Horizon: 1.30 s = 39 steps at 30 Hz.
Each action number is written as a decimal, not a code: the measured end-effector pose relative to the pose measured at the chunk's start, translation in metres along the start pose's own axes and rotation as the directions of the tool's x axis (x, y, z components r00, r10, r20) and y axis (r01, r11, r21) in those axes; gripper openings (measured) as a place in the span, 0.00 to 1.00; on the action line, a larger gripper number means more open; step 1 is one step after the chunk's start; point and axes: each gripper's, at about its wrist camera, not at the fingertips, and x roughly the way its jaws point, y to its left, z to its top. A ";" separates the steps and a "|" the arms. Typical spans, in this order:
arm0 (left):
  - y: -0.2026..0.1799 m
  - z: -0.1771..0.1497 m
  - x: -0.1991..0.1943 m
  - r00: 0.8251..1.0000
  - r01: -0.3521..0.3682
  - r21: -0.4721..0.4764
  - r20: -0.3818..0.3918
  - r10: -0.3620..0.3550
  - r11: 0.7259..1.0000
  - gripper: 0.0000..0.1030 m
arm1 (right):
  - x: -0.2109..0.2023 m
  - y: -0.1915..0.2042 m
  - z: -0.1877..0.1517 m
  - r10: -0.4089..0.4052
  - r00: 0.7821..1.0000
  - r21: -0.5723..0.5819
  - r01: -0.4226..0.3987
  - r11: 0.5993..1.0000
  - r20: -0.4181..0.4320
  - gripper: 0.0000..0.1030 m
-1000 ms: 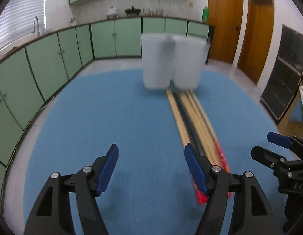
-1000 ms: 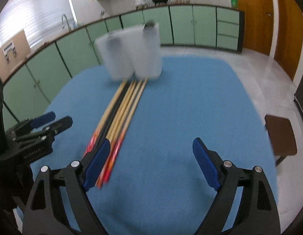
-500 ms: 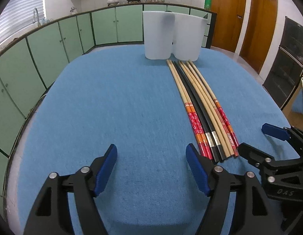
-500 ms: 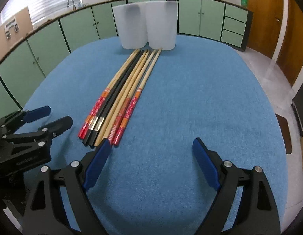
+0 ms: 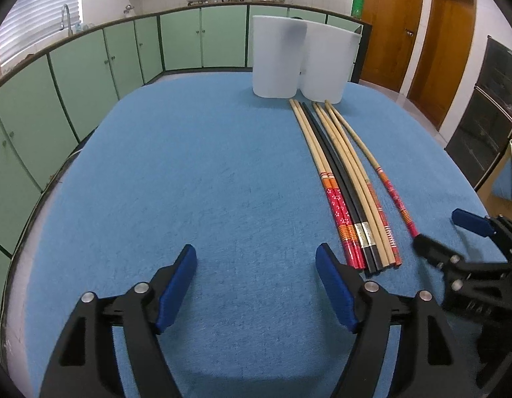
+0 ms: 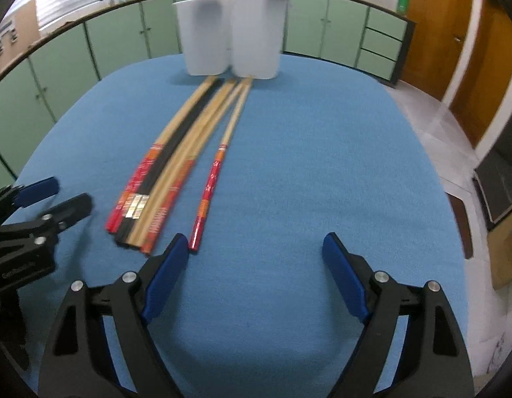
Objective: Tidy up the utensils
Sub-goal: 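Grasp one red-patterned chopstick by its end with the right gripper, then lift the red-patterned chopstick with the right gripper and carry it over the holder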
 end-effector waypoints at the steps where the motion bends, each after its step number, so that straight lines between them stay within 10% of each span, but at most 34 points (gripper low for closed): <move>1: -0.001 0.000 0.000 1.000 0.000 0.004 -0.001 0.000 1.000 0.71 | -0.001 -0.003 0.000 0.025 1.000 0.018 -0.025 1.000 0.003 0.75; 13: -0.017 -0.003 -0.002 0.999 0.049 0.046 -0.015 -0.048 0.998 0.72 | 0.001 0.006 -0.001 0.157 0.987 0.004 -0.157 0.988 0.018 0.06; 39: -0.029 -0.002 0.003 0.999 -0.017 0.101 -0.038 0.021 0.995 0.77 | 0.000 -0.002 -0.003 0.124 0.992 0.001 -0.124 0.992 0.022 0.06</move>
